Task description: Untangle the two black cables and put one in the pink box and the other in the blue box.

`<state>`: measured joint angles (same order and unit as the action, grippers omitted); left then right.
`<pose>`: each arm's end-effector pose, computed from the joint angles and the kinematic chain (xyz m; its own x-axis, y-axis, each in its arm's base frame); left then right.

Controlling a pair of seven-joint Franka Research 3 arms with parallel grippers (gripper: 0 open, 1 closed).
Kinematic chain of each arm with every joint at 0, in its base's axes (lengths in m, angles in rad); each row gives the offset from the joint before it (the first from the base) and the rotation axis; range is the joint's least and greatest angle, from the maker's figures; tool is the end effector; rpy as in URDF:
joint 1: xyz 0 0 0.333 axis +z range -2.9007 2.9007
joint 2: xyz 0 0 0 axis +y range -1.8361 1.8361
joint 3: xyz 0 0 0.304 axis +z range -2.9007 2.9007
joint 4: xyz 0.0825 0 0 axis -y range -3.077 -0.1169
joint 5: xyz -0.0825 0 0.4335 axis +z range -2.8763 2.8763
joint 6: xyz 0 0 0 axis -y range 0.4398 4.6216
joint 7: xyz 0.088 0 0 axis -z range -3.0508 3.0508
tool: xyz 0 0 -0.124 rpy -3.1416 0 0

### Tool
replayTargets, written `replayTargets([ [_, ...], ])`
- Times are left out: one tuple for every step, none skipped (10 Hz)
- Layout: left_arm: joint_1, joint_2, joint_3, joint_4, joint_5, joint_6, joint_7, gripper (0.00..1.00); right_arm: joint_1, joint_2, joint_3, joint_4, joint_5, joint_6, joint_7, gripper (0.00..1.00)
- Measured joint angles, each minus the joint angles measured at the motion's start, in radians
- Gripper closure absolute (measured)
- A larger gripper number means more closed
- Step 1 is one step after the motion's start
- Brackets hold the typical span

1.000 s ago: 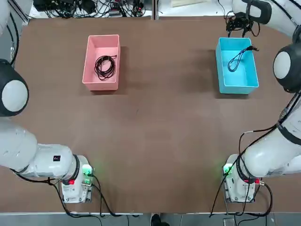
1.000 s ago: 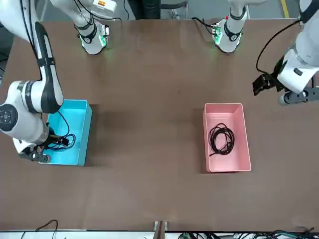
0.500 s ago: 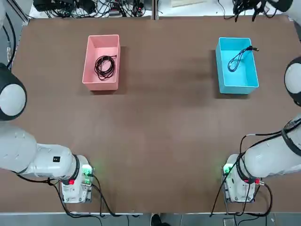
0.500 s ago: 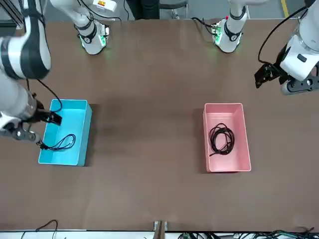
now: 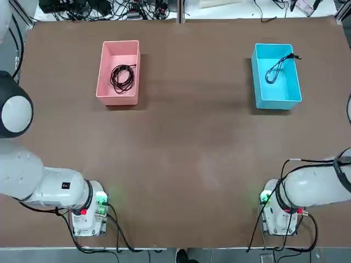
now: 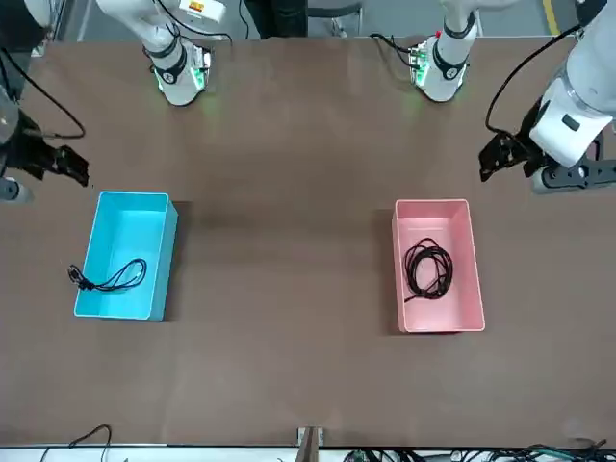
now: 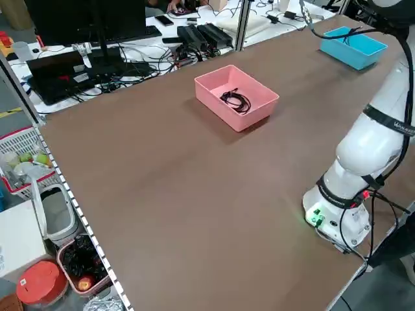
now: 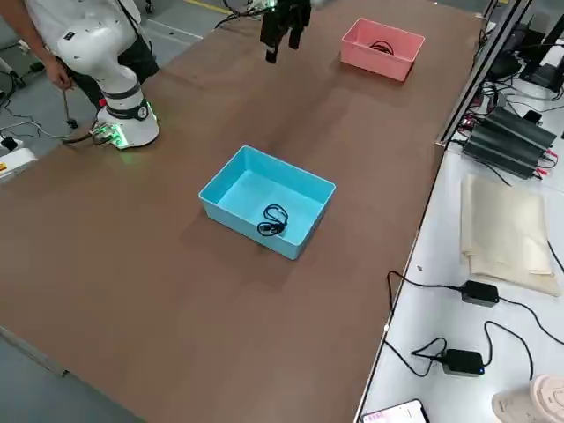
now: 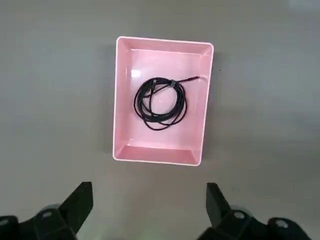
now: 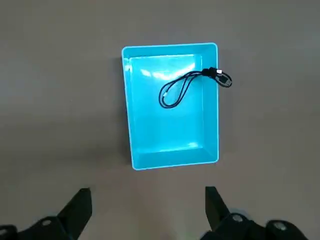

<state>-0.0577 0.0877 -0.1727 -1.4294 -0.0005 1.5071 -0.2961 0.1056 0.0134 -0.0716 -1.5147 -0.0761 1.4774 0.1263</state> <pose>0.6082 -0.1380 0.6102 0.9977 0.0661 -0.0129 0.0663 -0.9977 0.0123 0.5977 0.0106 0.6089 0.9943 -0.0989 -0.0403 -0.0953 -0.9920 0.0827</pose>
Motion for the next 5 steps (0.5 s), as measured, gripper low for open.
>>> replayTargets([
  [0.000,0.000,-0.001,-0.001,0.000,0.000,0.000,0.00,-0.010,-0.021,-0.005,0.000,0.010,-0.012,-0.021,0.00],
  [-0.001,0.000,-0.001,-0.002,0.000,0.000,0.000,0.00,-0.016,-0.033,-0.008,0.000,0.014,-0.022,-0.040,0.00],
  [-0.001,0.000,-0.001,-0.004,0.000,-0.001,0.000,0.00,-0.018,-0.038,-0.009,0.000,0.016,-0.026,-0.049,0.00],
  [-0.001,0.000,-0.001,-0.008,0.000,-0.001,0.000,0.00,-0.018,-0.038,-0.008,-0.001,0.016,-0.026,-0.052,0.00],
  [-0.001,0.000,-0.001,-0.010,0.000,-0.001,0.000,0.00,-0.018,-0.038,-0.008,-0.002,0.016,-0.026,-0.053,0.00],
])
